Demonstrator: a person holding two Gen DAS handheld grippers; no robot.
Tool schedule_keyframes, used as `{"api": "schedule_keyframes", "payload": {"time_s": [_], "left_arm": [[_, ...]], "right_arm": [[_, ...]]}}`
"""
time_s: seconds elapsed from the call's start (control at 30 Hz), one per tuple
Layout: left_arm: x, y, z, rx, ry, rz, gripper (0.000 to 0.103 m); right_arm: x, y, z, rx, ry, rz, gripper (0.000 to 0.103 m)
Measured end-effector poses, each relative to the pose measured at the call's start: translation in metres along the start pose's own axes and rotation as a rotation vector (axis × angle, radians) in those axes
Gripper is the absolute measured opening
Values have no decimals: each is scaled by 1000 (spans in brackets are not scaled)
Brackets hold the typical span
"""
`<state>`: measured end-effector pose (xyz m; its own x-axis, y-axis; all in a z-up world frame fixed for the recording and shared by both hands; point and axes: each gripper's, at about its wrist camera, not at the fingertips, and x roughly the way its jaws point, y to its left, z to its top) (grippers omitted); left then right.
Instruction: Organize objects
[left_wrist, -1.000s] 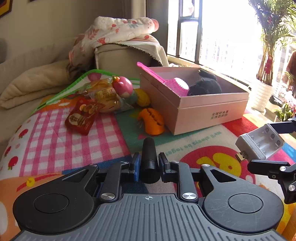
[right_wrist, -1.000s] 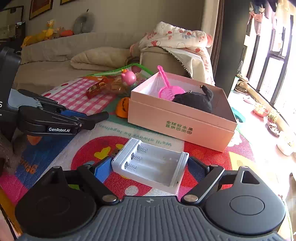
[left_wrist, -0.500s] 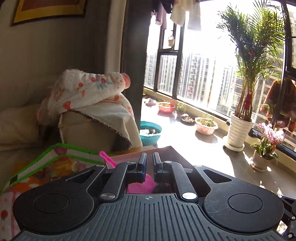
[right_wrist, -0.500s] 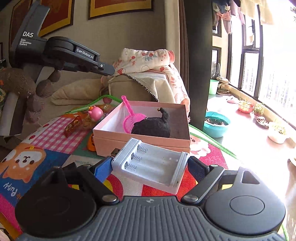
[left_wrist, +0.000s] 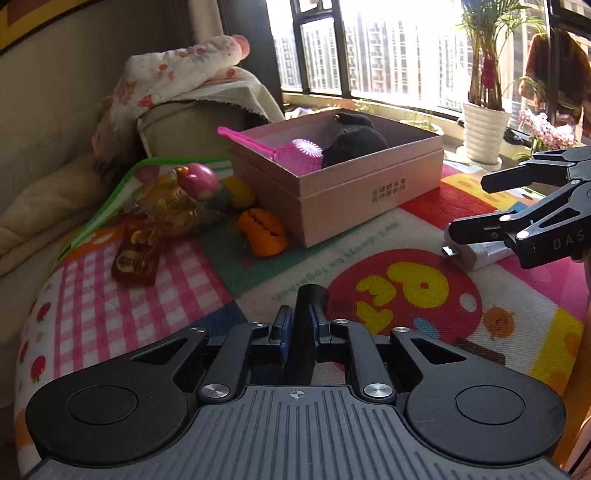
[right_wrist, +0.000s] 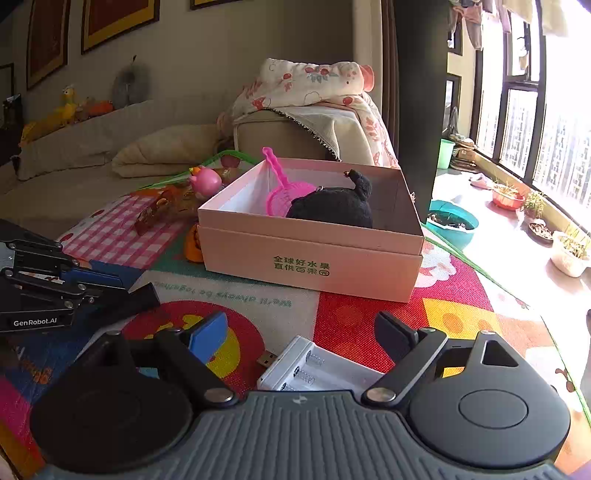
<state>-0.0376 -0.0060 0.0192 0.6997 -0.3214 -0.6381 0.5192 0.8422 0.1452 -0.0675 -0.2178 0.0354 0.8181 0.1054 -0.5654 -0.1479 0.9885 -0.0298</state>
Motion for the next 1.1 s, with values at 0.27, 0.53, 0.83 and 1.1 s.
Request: {"api": "schedule_keyframes", "payload": {"time_s": [0.27,0.53,0.83,1.1], "left_arm": [[13,0,-10,-57,19,8,37],[12,-1,-12,-91,-5,25,33],[10,5,-10,-134,-16,-11,22],[-5,9,68,-168,-178,-104,22]], "right_arm": [[2,-9,-28,111,98,-79,101],[22,1,-17,120,119,-92,96],[3,9,-14,19,71,-65,93],[-10,-2,-4,35,19,-80,93]]}}
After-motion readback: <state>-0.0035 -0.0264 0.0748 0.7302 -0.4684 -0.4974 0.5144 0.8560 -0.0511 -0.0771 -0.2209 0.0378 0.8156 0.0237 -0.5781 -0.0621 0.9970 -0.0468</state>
